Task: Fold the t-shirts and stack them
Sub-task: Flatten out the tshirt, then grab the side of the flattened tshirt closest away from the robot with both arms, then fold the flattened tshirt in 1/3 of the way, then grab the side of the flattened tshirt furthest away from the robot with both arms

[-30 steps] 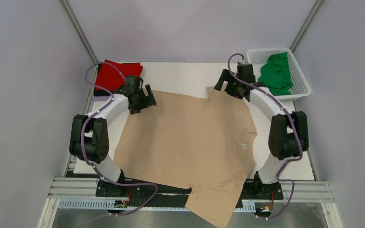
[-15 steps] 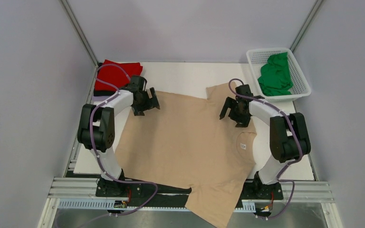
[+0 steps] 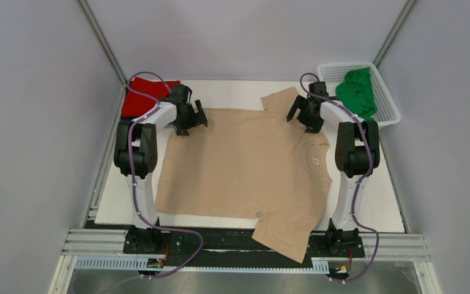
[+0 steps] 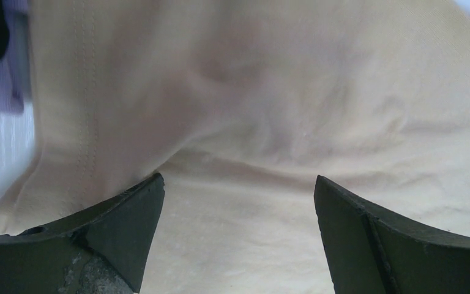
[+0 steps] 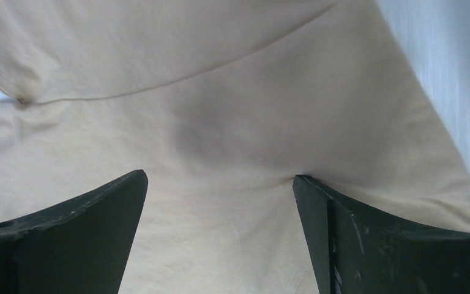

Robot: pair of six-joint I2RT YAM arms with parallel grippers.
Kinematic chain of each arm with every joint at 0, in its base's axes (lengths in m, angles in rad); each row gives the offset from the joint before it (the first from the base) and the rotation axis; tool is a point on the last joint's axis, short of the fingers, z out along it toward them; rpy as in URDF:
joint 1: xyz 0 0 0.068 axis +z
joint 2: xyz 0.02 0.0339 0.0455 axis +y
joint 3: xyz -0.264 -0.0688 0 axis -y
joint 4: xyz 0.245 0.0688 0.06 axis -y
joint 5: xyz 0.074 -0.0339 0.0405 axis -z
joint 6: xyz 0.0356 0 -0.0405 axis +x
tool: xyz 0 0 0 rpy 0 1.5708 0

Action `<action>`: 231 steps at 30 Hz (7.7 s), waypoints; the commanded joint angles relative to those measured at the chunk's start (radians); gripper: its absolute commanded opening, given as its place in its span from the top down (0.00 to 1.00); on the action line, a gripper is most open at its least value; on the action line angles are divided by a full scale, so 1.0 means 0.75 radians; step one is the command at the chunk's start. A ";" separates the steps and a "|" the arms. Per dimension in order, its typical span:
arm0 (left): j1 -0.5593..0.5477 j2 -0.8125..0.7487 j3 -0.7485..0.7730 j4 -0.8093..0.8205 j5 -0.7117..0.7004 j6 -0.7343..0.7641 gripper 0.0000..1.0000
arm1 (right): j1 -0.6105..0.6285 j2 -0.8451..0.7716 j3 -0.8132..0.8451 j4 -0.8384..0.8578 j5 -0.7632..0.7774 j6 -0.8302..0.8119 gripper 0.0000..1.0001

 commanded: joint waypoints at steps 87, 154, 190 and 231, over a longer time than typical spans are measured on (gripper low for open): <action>-0.039 -1.335 -1.304 -0.171 -0.313 -0.552 1.00 | 0.895 -1.394 -1.445 -0.411 -0.074 0.785 0.46; 0.122 -0.556 -0.516 0.087 -0.273 -0.393 0.84 | 0.175 -0.731 -0.615 0.692 0.324 -0.118 1.00; 0.059 -0.397 -0.701 0.198 0.074 -0.196 0.00 | 0.110 -0.624 -0.922 0.043 0.037 0.121 0.03; 0.097 -0.475 -0.387 0.034 -0.158 -0.093 0.00 | 0.308 -0.954 -0.939 0.458 -0.453 0.288 0.00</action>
